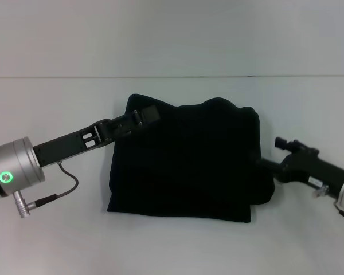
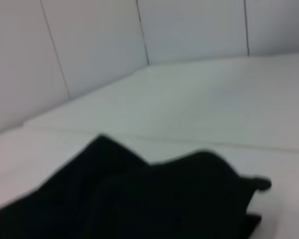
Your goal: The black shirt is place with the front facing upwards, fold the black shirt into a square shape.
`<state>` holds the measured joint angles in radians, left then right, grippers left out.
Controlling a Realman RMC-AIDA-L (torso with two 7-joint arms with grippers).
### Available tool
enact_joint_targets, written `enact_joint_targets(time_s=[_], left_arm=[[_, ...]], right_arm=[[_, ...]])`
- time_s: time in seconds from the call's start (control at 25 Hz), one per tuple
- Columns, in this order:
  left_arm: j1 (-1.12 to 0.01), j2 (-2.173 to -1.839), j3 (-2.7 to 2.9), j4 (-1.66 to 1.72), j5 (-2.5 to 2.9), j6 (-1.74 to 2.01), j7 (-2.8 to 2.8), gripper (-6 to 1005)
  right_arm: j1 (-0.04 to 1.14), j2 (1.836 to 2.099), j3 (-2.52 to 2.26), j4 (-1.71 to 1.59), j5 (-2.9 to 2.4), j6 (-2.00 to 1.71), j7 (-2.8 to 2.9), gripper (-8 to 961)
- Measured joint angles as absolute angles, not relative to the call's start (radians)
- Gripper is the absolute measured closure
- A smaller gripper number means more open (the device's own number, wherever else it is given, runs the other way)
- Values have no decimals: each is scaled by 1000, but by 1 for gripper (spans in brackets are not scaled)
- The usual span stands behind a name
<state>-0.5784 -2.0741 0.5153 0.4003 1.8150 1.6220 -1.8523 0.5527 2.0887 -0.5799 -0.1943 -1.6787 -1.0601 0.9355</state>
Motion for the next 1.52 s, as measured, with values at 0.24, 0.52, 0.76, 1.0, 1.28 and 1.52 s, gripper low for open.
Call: enact_joint_targets(time_s=[0.24, 0.52, 0.76, 1.0, 1.28, 1.52], left_arm=[[-573, -2066, 524, 408, 1822, 1629, -1825, 38], [-524, -2015, 594, 455, 1899, 1670, -1609, 38], [-461, -2027, 594, 521, 1960, 1679, -1458, 39], [-451, -2037, 598, 516, 1964, 1708, -1379, 39], [-458, -2042, 606, 517, 1966, 1720, -1372, 40], [-474, -2042, 606, 516, 1971, 1718, -1373, 41]], right_arm=[[542, 2081, -521, -281, -1680, -1133, 1198, 37], [637, 1974, -622, -369, -1826, -1105, 1924, 38], [763, 1915, -692, -372, -1999, -1091, 2321, 38], [845, 1930, -710, -365, -2106, -1035, 2513, 38], [848, 1941, -715, -324, -2121, -983, 2576, 38], [854, 1975, -707, -334, -2117, -953, 2550, 39]])
